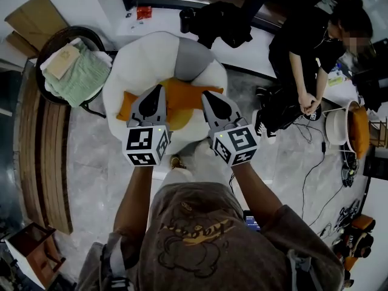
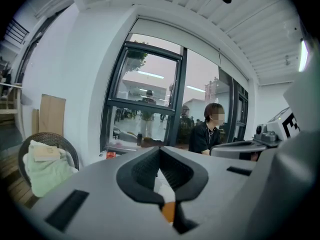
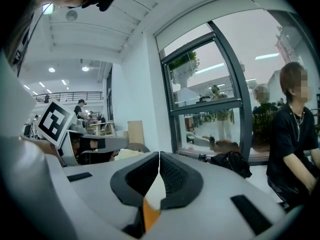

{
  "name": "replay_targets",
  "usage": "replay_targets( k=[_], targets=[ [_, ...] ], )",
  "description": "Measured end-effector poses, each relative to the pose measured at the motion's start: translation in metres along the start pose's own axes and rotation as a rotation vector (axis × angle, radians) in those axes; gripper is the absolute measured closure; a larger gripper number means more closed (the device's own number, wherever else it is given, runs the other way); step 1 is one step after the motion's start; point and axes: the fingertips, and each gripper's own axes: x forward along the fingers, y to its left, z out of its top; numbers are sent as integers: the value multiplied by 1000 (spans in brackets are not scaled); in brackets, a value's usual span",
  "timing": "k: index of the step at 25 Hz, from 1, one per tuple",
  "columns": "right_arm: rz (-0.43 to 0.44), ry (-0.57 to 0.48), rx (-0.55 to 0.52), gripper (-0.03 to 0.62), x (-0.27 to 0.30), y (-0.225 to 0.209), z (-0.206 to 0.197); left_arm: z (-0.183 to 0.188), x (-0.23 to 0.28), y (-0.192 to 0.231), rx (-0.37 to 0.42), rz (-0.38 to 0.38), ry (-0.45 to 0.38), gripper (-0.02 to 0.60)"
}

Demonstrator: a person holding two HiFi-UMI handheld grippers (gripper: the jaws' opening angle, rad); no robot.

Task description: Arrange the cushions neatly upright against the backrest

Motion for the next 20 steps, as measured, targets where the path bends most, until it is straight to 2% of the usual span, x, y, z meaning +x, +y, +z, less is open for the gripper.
replay_targets(
  k=[11,20],
  targets=[
    [45,39,-4,572,52,-44,-11,-4,62,27,-24,51,4,577],
    [70,72,-21,572,93,-71,-49,-43,105,57,-47,100,24,577]
  ],
)
